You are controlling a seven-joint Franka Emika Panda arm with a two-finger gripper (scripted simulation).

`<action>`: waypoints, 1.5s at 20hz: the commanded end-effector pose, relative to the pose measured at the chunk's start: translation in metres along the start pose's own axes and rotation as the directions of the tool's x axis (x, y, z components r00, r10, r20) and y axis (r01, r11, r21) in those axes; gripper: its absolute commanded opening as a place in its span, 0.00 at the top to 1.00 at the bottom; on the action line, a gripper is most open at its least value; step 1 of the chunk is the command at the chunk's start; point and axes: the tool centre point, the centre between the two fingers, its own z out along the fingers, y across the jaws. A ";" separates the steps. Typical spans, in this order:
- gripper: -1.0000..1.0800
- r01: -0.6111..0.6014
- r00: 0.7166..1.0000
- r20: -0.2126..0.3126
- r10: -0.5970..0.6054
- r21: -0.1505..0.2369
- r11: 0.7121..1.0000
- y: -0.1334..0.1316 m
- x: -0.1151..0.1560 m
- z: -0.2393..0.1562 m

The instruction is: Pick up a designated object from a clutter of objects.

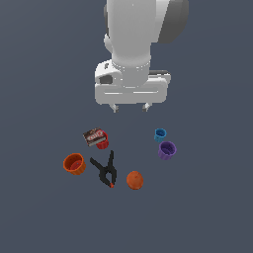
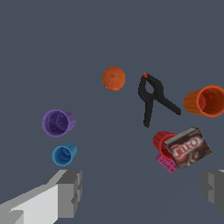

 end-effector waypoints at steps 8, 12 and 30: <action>0.04 0.047 0.999 -0.017 -0.047 -0.006 0.999 -0.009 0.008 -0.003; 0.04 0.058 0.998 -0.022 -0.058 -0.008 0.998 -0.012 0.010 -0.004; 0.04 0.258 0.966 -0.013 -0.259 -0.026 0.966 -0.012 0.043 0.028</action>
